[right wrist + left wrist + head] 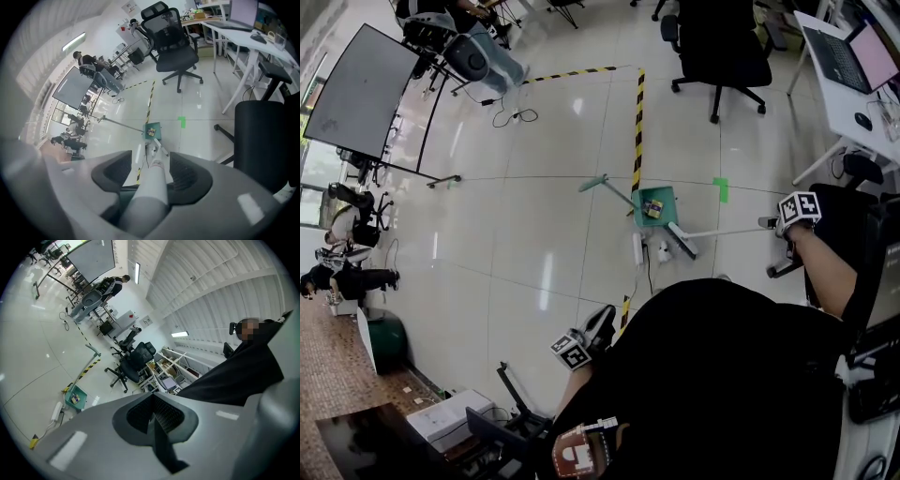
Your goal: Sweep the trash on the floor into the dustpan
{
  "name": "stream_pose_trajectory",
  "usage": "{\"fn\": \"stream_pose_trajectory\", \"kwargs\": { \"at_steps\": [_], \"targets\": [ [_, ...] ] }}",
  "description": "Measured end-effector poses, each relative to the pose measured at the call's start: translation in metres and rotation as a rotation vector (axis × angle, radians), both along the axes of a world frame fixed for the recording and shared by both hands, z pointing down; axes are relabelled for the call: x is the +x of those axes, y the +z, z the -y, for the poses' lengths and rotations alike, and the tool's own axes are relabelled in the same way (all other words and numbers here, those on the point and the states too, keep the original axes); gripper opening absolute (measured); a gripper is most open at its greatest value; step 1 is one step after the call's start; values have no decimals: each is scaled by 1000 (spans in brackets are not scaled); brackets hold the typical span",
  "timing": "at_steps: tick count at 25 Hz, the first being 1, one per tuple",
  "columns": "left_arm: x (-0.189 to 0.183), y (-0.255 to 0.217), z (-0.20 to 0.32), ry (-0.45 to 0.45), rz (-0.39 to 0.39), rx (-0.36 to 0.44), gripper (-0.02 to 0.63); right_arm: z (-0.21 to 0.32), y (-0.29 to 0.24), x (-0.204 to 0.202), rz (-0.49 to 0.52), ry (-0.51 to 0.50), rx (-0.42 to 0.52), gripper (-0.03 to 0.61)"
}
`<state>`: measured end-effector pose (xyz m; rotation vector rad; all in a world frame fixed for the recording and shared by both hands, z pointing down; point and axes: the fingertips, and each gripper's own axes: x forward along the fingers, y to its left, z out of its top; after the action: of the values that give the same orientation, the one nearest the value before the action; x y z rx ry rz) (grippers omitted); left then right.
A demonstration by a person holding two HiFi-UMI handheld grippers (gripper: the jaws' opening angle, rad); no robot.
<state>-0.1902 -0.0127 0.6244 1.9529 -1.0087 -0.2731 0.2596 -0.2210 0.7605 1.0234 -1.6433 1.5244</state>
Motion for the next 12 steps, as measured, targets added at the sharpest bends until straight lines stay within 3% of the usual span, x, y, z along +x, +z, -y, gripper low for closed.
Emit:
{"fn": "stream_pose_trajectory", "kwargs": {
  "at_steps": [6,12],
  "targets": [
    [4,0,12,38,-2,6,2,20,-14,35,-76,2,78,252],
    [8,2,17,75,-3,9,2,39,-30,50,-86,40,123,249]
  ]
}}
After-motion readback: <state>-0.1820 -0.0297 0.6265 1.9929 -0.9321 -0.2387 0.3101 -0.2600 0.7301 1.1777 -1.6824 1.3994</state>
